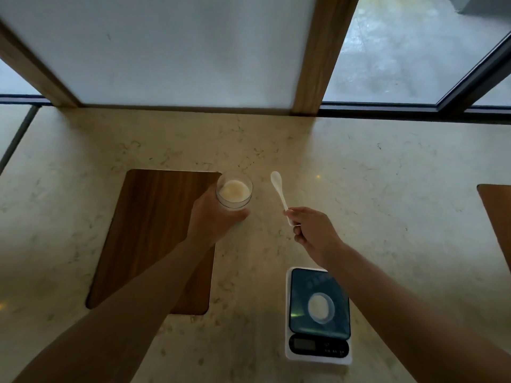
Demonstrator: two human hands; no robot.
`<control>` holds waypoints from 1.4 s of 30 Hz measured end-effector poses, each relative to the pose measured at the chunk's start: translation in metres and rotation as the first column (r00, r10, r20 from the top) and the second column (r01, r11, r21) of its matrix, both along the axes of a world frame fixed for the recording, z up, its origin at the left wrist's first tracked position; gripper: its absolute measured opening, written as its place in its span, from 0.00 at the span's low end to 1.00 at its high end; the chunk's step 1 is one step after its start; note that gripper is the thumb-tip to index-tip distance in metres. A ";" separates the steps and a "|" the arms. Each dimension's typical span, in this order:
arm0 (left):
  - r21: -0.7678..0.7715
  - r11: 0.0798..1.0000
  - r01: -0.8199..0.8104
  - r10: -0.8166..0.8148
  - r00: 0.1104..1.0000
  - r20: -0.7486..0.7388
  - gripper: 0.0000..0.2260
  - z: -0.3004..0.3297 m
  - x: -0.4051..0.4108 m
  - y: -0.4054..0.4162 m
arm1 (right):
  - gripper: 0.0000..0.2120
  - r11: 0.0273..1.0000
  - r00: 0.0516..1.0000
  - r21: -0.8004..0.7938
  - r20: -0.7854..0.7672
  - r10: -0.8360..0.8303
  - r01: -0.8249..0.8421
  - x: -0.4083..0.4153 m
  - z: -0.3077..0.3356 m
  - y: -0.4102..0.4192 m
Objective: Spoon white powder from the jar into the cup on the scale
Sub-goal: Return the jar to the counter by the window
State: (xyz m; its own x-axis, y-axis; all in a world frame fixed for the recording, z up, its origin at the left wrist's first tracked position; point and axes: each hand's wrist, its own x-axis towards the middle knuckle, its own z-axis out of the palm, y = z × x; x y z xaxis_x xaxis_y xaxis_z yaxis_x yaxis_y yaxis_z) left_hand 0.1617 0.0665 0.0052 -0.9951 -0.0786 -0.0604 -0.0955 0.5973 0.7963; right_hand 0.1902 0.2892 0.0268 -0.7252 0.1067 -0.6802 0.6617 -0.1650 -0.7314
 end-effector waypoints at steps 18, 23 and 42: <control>-0.054 0.995 -0.078 0.074 0.994 -0.076 0.38 -0.025 -0.133 -0.031 | 0.05 0.986 0.995 0.141 -0.035 0.095 -0.090 -0.108 -0.041 -0.035; -0.052 0.997 -0.054 0.049 0.995 -0.082 0.38 -0.034 -0.150 -0.036 | 0.06 0.977 0.991 0.180 -0.052 0.124 -0.112 -0.123 -0.043 -0.038; 0.102 0.992 -0.072 0.066 0.996 0.058 0.55 -0.035 -0.167 -0.041 | 0.06 0.973 0.987 0.191 -0.062 0.146 -0.132 -0.127 -0.043 -0.044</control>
